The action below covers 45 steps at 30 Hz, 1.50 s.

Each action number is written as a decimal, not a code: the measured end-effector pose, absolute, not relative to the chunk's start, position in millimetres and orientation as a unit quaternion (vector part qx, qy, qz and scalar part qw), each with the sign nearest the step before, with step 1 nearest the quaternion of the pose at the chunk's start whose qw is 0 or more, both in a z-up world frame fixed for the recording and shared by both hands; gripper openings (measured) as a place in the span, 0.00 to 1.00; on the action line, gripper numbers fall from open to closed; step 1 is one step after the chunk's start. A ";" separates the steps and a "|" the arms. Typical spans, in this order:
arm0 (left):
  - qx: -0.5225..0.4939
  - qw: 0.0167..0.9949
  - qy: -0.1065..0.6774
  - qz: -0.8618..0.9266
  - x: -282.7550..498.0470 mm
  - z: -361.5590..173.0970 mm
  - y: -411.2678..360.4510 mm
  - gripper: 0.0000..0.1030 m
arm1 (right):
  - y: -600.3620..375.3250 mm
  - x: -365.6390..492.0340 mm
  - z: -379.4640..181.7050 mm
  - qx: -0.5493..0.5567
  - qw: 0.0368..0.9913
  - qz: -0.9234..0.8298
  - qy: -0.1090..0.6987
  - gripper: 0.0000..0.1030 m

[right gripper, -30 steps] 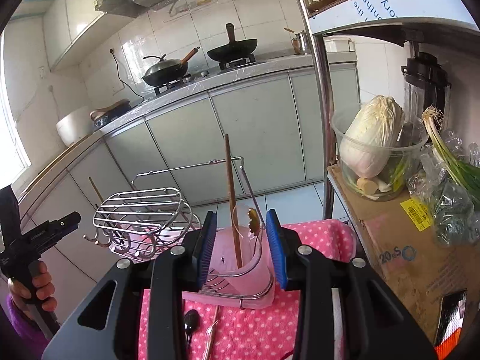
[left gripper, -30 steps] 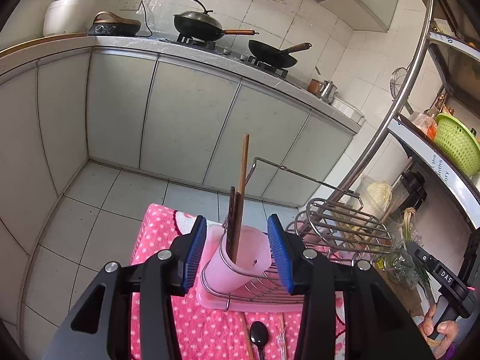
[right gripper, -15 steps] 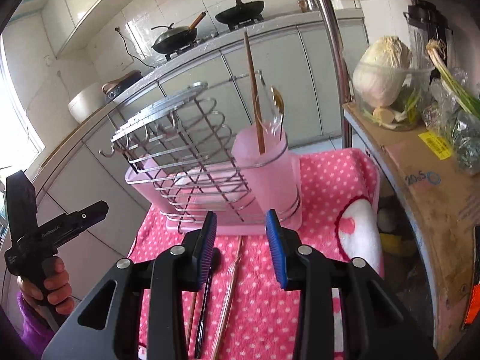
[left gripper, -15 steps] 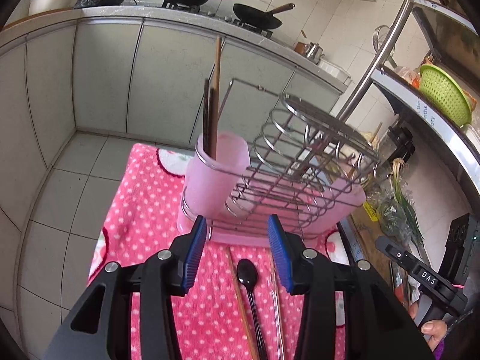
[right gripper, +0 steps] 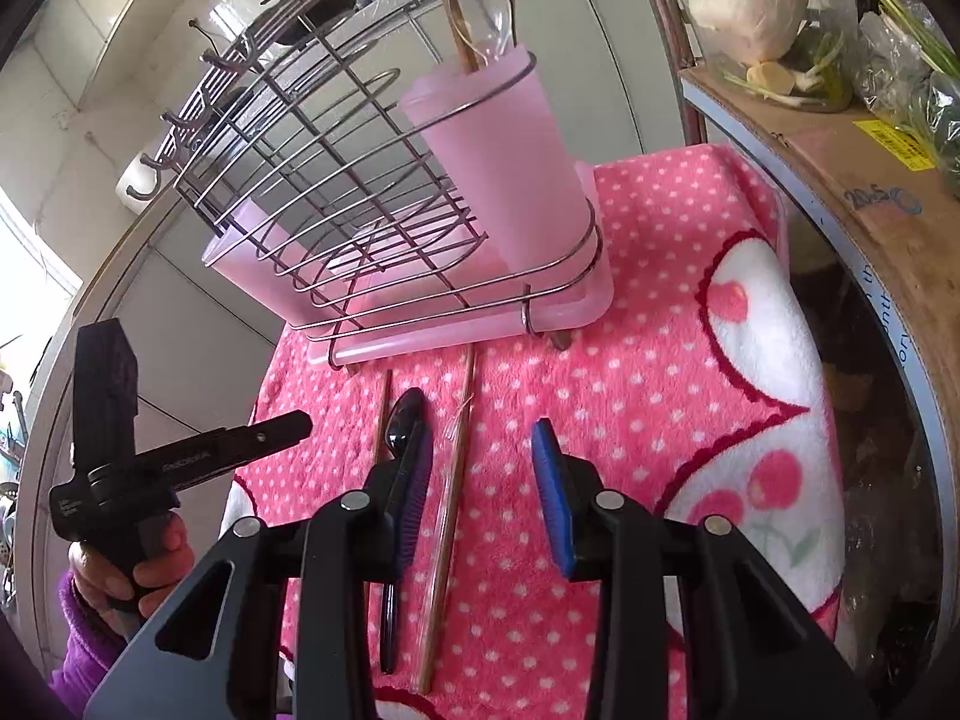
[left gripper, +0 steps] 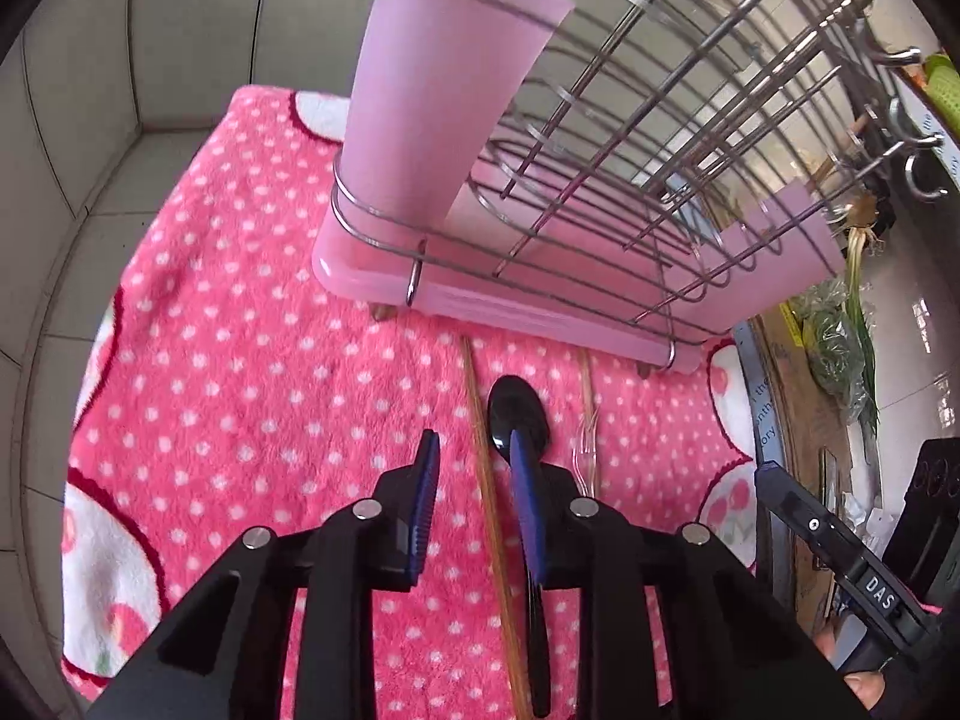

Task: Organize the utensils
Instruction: 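Move both open tools back down to the utensils on the cloth, then grasp a wooden chopstick with the left tool while the right tool grasps a clear utensil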

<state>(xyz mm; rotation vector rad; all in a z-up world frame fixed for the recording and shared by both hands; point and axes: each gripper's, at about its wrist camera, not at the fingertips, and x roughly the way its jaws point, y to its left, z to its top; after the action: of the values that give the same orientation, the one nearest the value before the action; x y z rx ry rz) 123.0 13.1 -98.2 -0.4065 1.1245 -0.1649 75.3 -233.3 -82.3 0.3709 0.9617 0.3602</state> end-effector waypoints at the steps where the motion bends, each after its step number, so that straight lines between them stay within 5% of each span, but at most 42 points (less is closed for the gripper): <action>1: -0.195 0.817 0.537 -0.080 127.5 -103.3 11.1 0.17 | -233.1 75.4 -83.9 0.177 0.853 0.172 0.459 0.34; 15: -0.126 0.806 0.577 -0.033 174.0 -141.0 -30.1 0.16 | -227.4 79.6 -93.2 0.177 0.842 0.188 0.473 0.34; 20: -0.118 0.811 0.573 -0.027 176.8 -146.6 -36.1 0.06 | -224.9 81.8 -93.6 0.180 0.839 0.191 0.477 0.34; 35: -0.117 0.820 0.557 -0.064 143.4 -115.3 11.3 0.05 | -168.4 112.8 -112.1 0.154 0.811 0.215 0.522 0.33; 45: -0.149 0.805 0.571 -0.062 144.7 -131.4 38.8 0.05 | -142.5 136.8 -136.6 0.120 0.796 0.192 0.561 0.12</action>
<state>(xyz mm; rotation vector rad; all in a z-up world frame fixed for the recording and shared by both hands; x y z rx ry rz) 144.7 38.8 -131.4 -0.3185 1.2217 -0.1319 136.8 -142.5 -136.6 0.2584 1.2039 0.4133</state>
